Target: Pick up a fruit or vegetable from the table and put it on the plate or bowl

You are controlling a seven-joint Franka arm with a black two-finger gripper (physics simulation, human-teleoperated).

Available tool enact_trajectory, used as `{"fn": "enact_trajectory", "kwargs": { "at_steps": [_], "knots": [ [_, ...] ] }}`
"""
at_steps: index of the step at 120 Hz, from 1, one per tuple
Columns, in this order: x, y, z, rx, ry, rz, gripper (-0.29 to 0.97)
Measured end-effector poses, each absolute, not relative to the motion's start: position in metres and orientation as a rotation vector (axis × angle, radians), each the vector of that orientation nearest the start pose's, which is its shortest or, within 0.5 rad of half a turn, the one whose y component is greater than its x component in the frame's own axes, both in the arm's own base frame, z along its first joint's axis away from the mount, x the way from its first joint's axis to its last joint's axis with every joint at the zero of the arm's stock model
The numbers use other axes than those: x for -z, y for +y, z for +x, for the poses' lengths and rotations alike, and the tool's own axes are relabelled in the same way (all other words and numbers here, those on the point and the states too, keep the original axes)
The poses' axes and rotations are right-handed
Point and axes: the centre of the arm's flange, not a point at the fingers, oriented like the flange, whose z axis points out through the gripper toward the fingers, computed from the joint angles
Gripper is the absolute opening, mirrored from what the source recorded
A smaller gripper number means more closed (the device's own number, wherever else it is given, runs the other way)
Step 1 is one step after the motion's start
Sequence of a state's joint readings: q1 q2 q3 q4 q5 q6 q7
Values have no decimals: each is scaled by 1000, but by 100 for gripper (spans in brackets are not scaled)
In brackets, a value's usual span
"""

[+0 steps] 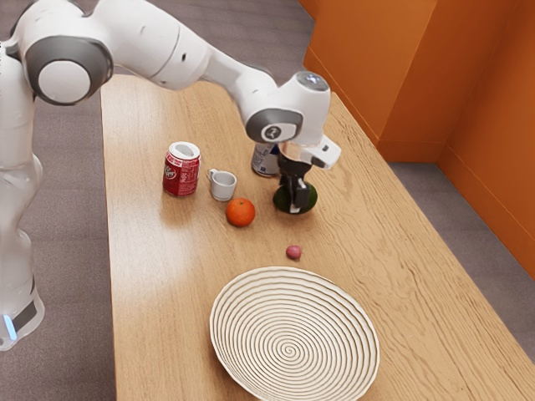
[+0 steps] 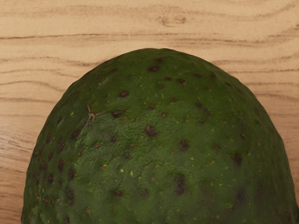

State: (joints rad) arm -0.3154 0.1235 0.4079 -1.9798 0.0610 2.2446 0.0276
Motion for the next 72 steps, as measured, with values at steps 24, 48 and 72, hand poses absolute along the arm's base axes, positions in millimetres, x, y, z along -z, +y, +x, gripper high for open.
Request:
{"fn": "enact_trajectory", "kwargs": {
  "at_steps": [24, 48, 72],
  "knots": [
    [-419, 51, 595, 216, -26, -3018, 47],
    [-418, 50, 597, 231, -20, -3011, 43],
    [-450, 43, 591, 321, -3, -3022, 44]
  ]
}}
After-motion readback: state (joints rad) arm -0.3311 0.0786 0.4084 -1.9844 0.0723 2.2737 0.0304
